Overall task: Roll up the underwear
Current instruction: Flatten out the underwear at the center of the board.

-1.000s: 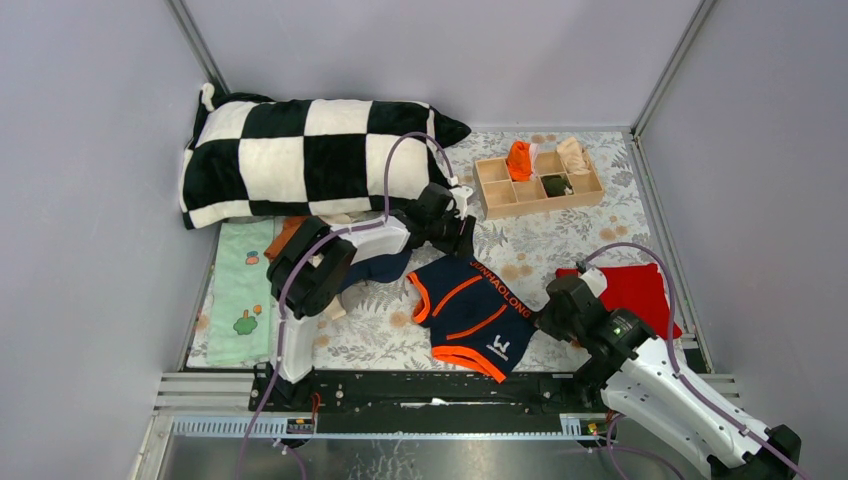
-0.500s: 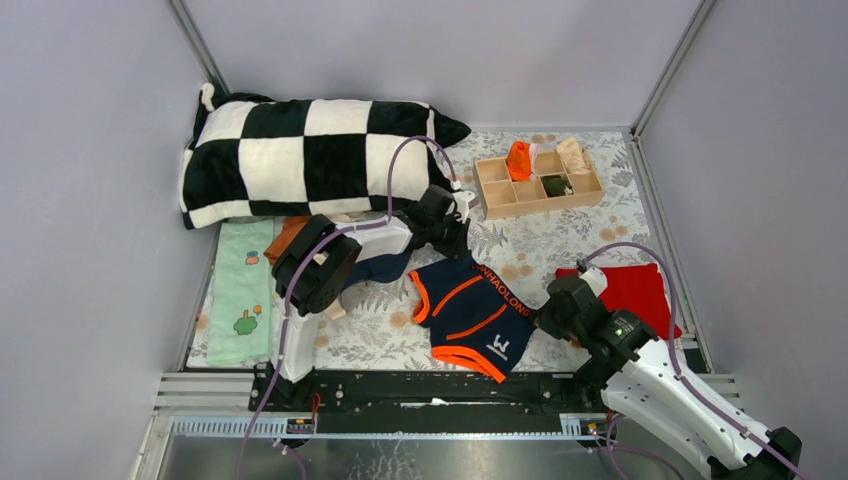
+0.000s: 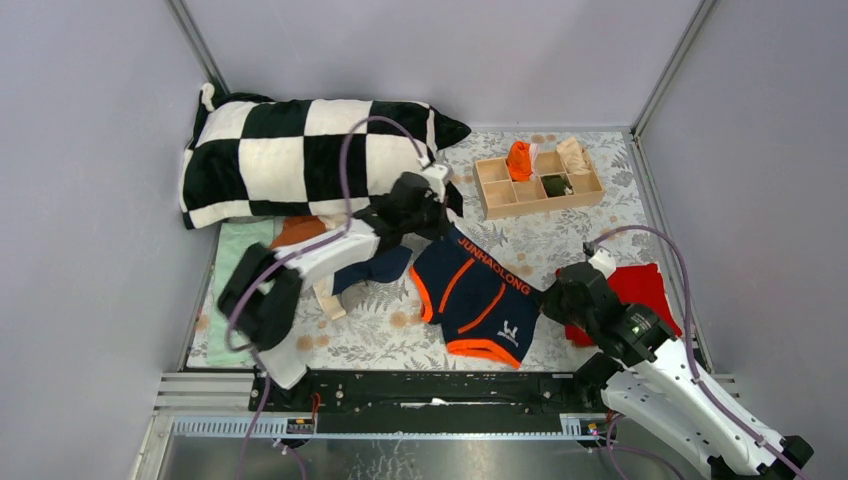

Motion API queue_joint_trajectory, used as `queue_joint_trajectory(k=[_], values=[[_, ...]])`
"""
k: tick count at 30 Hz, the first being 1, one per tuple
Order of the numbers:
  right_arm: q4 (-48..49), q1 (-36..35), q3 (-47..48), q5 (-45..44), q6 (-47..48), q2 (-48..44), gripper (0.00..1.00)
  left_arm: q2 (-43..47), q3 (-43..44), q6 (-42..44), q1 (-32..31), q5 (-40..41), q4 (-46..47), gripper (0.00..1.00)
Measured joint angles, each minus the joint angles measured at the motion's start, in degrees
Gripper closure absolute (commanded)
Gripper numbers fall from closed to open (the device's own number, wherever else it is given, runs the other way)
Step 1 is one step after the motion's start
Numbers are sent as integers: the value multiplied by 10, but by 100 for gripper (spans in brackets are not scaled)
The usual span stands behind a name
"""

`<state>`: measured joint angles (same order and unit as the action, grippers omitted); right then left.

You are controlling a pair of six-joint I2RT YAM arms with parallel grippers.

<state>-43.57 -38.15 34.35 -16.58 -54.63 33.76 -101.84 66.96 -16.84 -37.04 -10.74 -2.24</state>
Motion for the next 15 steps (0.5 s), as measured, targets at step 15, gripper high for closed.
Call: queue_joint_trajectory(k=[15], values=[[-2, 0, 169, 69, 162, 59, 100, 418, -123, -66, 2, 142, -106, 100]])
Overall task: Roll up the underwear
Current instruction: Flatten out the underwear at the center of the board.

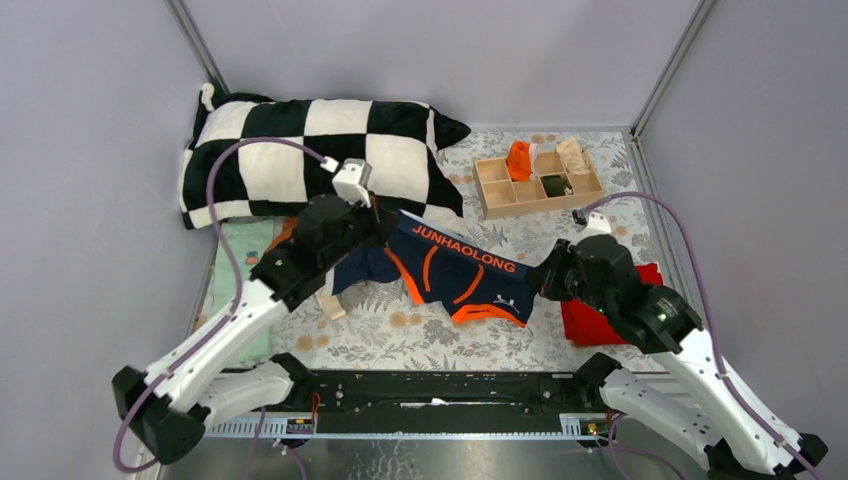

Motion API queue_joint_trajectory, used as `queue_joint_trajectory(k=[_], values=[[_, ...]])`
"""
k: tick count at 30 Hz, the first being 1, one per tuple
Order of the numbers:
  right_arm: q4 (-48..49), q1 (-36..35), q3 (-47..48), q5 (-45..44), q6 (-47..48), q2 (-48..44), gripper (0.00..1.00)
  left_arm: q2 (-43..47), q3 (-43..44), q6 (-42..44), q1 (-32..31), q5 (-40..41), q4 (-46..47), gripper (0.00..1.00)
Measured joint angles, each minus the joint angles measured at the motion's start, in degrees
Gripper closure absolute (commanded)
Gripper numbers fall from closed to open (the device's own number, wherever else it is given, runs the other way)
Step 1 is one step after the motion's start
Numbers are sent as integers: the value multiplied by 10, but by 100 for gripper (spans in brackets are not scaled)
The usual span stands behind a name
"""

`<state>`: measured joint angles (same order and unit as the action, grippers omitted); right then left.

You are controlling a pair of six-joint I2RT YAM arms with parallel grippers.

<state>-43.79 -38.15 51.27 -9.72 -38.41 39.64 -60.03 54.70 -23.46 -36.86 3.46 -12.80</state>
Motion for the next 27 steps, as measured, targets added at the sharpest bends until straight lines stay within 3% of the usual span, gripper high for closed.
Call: queue_joint_trajectory(k=[9, 14, 18, 21, 27], values=[[-64, 0, 100, 189, 47, 13, 100, 145, 0, -54, 0, -12, -161, 100], [-82, 0, 83, 197, 36, 30, 100, 171, -41, -105, 0, -15, -184, 100], [-42, 0, 10, 157, 29, 90, 100, 115, -139, -151, 0, -4, -148, 100], [6, 14, -26, 117, 30, 173, 100, 23, -192, -172, 0, 21, -91, 100], [119, 90, -59, 70, 53, 252, 100, -129, -177, -170, 0, 47, 48, 100]])
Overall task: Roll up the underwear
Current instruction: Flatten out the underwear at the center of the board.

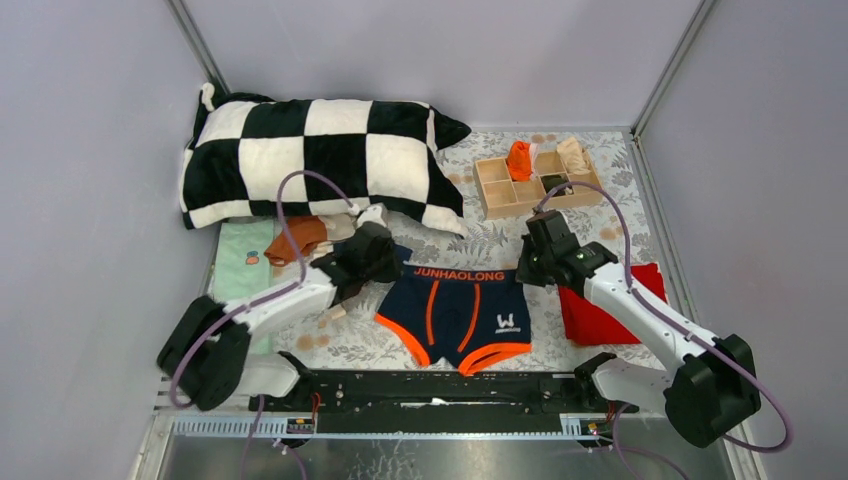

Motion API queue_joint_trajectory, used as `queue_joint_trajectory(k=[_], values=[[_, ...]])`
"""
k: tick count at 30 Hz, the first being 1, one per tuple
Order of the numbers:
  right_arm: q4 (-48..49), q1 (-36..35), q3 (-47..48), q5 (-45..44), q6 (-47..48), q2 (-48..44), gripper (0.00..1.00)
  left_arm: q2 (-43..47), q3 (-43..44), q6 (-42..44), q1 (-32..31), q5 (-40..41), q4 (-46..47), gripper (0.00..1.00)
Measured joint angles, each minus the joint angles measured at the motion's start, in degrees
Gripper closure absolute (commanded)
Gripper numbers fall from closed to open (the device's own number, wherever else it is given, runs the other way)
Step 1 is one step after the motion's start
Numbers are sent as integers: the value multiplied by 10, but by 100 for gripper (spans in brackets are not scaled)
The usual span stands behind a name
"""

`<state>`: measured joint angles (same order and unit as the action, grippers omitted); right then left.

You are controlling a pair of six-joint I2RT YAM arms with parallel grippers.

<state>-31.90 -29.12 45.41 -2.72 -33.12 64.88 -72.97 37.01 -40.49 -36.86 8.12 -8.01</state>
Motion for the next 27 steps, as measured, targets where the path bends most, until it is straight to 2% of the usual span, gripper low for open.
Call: queue_joint_trajectory(k=[4, 6, 7, 8, 10, 11, 12, 14, 18, 22, 27], values=[[52, 32, 0, -16, 21, 28, 97, -88, 57, 19, 0, -1, 74, 99], [73, 43, -2, -24, 31, 48, 94, -118, 72, 30, 0, -2, 103, 89], [82, 48, -6, -27, 34, 57, 88, -134, 79, 38, 0, -2, 116, 83], [88, 50, -10, -29, 36, 63, 78, -148, 85, 44, 0, -2, 124, 74], [94, 56, -19, -36, 42, 70, 58, -168, 94, 57, 0, -1, 132, 44], [95, 56, -22, -39, 41, 70, 52, -176, 99, 64, 0, -1, 133, 32], [96, 58, -24, -42, 44, 71, 49, -182, 105, 66, 0, 1, 134, 24], [96, 59, -24, -50, 48, 70, 45, -184, 111, 76, 0, 7, 134, 16], [95, 59, -24, -68, 51, 51, 42, -167, 119, 81, 2, 30, 130, 14], [84, 59, -15, -73, 53, 20, 44, -107, 113, 79, 7, 51, 107, 15], [76, 58, 22, -67, 50, 7, 44, 2, 42, 60, 13, 54, 107, 20]])
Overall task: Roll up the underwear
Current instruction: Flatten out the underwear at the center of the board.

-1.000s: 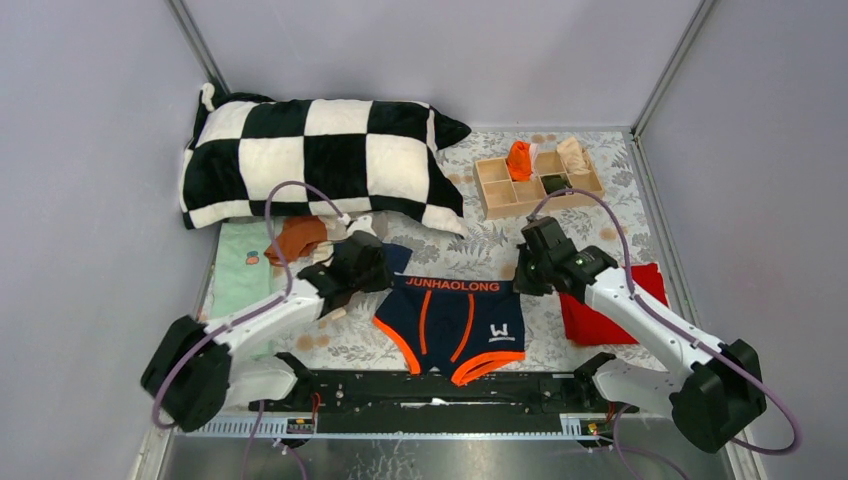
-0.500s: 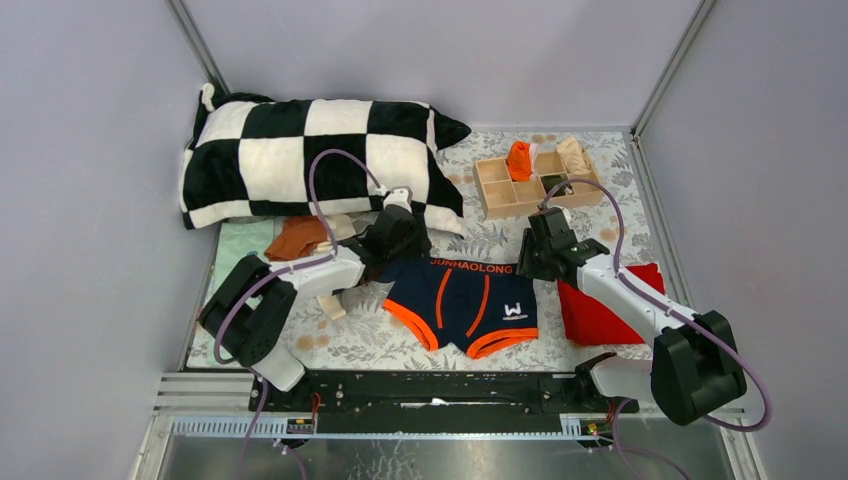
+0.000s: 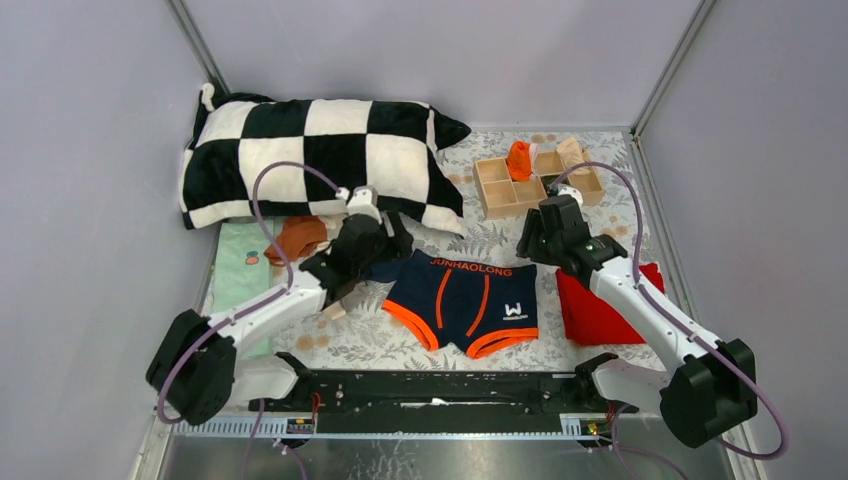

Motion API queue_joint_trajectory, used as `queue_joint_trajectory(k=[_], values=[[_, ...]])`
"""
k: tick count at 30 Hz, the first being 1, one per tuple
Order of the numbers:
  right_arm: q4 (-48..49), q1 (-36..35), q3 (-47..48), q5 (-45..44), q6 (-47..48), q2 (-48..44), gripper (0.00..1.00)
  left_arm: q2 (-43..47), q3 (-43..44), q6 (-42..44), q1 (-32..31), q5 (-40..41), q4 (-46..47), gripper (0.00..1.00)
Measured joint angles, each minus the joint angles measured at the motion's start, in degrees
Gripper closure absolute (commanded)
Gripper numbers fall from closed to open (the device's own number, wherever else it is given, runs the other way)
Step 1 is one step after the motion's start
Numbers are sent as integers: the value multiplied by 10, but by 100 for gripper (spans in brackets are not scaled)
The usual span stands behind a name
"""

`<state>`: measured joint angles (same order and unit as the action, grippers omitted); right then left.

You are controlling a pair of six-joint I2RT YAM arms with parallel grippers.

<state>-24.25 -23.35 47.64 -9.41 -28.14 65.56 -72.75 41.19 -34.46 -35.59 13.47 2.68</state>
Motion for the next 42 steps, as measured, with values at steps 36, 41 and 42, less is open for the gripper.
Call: queue_joint_trajectory(k=[36, 41, 42], values=[[-23, -80, 50, 18, -22, 56, 46, -3, -67, -112, 181, 15, -90, 1], [-3, -133, 137, 31, -26, 160, 46, 135, -68, -100, 127, 3, -109, 1], [5, -146, 158, 33, -28, 186, 46, 162, -73, -100, 124, -2, -106, 1]])
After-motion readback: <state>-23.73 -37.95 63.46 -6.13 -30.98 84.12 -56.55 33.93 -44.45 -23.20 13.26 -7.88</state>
